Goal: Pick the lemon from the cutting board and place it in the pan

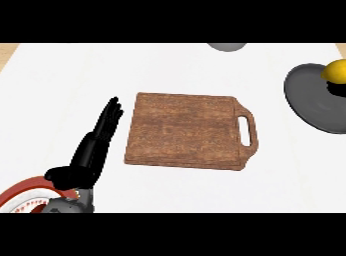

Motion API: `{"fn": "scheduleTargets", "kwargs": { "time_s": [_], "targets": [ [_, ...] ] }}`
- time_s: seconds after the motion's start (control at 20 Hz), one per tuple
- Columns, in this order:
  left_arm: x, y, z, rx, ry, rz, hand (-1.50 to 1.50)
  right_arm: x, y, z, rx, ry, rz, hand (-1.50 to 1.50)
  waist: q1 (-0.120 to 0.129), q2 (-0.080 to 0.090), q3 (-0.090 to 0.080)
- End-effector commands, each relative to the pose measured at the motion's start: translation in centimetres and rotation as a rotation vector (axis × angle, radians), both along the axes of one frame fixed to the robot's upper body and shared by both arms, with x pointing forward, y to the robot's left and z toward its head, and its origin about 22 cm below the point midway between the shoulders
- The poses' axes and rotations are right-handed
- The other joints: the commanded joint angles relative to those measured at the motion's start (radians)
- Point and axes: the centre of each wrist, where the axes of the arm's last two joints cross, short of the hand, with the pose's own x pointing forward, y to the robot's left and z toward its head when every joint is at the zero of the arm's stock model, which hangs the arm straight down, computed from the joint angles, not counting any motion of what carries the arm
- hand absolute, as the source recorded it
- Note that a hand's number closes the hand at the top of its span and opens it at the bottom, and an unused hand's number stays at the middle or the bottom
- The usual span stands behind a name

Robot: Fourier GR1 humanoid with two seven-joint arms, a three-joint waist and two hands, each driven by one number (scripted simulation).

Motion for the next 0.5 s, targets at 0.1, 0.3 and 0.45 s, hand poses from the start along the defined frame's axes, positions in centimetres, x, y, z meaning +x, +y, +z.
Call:
{"fn": "scheduleTargets", "kwargs": {
  "time_s": [0.1, 0.3, 0.45],
  "targets": [
    [0.0, -0.6, 0.6, 0.006, -0.018, -0.04, 0.0, -1.3, -2.3, -2.9, 0.135, 0.301, -0.018, -1.5, 0.032, 0.013, 0.0],
    [0.3, -0.6, 1.0, -0.003, -0.022, -0.05, 0.0, -1.2, -2.4, -2.9, 0.144, 0.49, 0.133, -1.5, 0.041, 0.014, 0.002],
    [0.6, 1.2, 0.3, 0.006, -0.025, -0.011, 0.0, 0.1, -2.4, -0.7, 0.253, 0.459, 0.206, -1.5, 0.045, 0.018, 0.002]
  ]
}}
